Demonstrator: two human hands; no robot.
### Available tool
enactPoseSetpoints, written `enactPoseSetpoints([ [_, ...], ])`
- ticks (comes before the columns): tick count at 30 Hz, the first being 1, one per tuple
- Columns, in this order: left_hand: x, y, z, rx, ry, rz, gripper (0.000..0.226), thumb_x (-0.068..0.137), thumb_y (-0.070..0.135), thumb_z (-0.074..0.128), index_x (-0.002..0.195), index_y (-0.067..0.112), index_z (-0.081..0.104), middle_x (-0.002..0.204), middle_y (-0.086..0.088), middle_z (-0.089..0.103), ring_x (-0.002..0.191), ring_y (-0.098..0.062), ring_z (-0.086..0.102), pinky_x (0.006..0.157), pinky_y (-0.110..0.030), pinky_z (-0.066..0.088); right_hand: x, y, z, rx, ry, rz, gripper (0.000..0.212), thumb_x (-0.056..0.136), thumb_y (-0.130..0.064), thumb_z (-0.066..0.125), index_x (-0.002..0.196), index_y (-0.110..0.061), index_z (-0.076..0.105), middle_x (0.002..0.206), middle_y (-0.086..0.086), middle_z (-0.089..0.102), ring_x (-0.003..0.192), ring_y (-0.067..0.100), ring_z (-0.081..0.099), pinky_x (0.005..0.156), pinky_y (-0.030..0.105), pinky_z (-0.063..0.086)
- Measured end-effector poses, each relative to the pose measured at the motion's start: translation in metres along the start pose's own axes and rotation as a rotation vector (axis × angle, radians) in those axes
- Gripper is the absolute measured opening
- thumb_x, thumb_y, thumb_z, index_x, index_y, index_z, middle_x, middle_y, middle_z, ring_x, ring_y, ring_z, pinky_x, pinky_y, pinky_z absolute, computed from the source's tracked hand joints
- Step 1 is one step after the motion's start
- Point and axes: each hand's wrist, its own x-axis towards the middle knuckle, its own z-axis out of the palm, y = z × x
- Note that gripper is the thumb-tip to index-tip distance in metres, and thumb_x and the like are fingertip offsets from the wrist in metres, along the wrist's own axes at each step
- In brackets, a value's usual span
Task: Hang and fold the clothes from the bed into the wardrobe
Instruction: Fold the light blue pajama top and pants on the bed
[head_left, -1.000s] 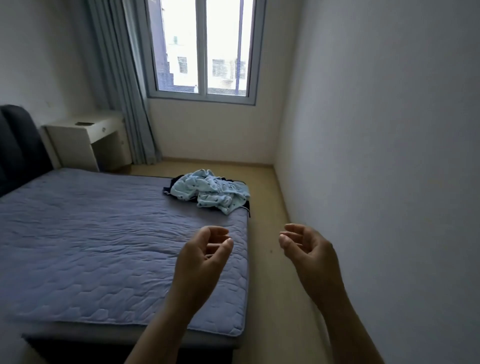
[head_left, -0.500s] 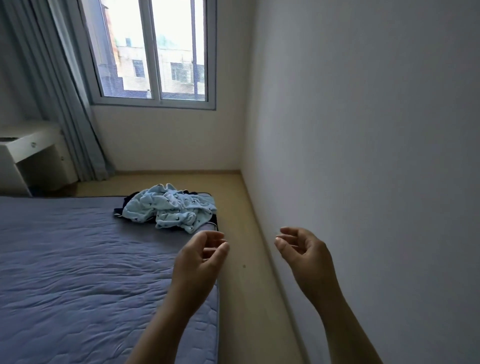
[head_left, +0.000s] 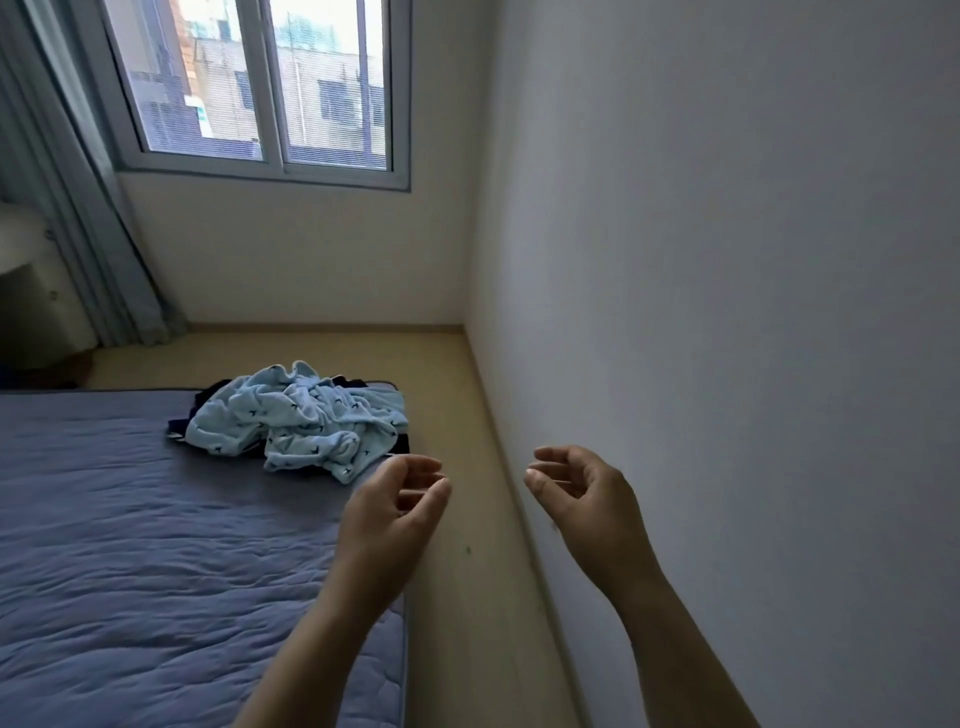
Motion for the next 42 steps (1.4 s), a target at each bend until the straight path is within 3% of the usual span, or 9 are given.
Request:
enactPoseSetpoints([
  [4, 0.053, -0.017, 0.028, -0.008, 0.013, -0.049, 0.017, 0.088, 0.017, 0.065, 0.104, 0.017, 0.062, 0.092, 0.001, 0.068, 0.085, -0.011, 0.066, 0.076, -0.030, 0.057, 0.064, 0.028, 0.005, 0.009, -0.043, -0.007, 0.029, 0.091, -0.024, 0.066, 0.118, -0.017, 0.061, 0.104, -0.006, 0.068, 0.092, 0.001, 0.063, 0.071, 0.006, 0.050],
  [14, 0.197, -0.026, 0.085, 0.061, 0.159, -0.097, 0.012, 0.088, 0.018, 0.065, 0.098, 0.024, 0.062, 0.091, 0.004, 0.067, 0.083, -0.008, 0.065, 0.070, -0.024, 0.053, 0.253, 0.063, 0.008, 0.038, -0.201, -0.100, 0.023, 0.089, -0.024, 0.067, 0.112, -0.023, 0.061, 0.097, -0.011, 0.067, 0.089, -0.001, 0.065, 0.070, 0.008, 0.051],
  [19, 0.263, -0.054, 0.094, 0.081, 0.212, -0.133, 0.011, 0.088, 0.019, 0.065, 0.096, 0.027, 0.061, 0.090, 0.006, 0.067, 0.081, 0.000, 0.064, 0.063, -0.012, 0.049, 0.330, 0.081, 0.041, 0.018, -0.298, -0.115, 0.023, 0.089, -0.027, 0.068, 0.110, -0.026, 0.061, 0.097, -0.013, 0.067, 0.087, -0.002, 0.064, 0.069, 0.007, 0.051],
  [23, 0.333, -0.084, 0.092, 0.026, 0.252, -0.164, 0.012, 0.088, 0.017, 0.066, 0.097, 0.023, 0.063, 0.092, 0.004, 0.068, 0.083, -0.005, 0.066, 0.067, -0.017, 0.052, 0.401, 0.089, 0.077, 0.007, -0.324, -0.143, 0.022, 0.088, -0.026, 0.068, 0.108, -0.027, 0.060, 0.095, -0.015, 0.065, 0.086, -0.003, 0.064, 0.069, 0.008, 0.051],
  [31, 0.476, -0.125, 0.070, 0.020, 0.278, -0.183, 0.009, 0.088, 0.021, 0.066, 0.094, 0.026, 0.062, 0.090, 0.005, 0.068, 0.081, -0.003, 0.065, 0.063, -0.016, 0.050, 0.535, 0.087, 0.143, -0.027, -0.371, -0.143, 0.020, 0.088, -0.027, 0.068, 0.108, -0.027, 0.061, 0.097, -0.012, 0.067, 0.088, 0.000, 0.065, 0.074, 0.015, 0.054],
  [42, 0.636, -0.181, 0.070, 0.070, 0.365, -0.271, 0.008, 0.089, 0.021, 0.065, 0.093, 0.027, 0.062, 0.090, 0.006, 0.068, 0.086, -0.008, 0.064, 0.071, -0.021, 0.051, 0.716, 0.117, 0.229, -0.012, -0.472, -0.178, 0.019, 0.085, -0.031, 0.070, 0.103, -0.030, 0.064, 0.089, -0.018, 0.068, 0.082, -0.011, 0.063, 0.064, 0.008, 0.049],
])
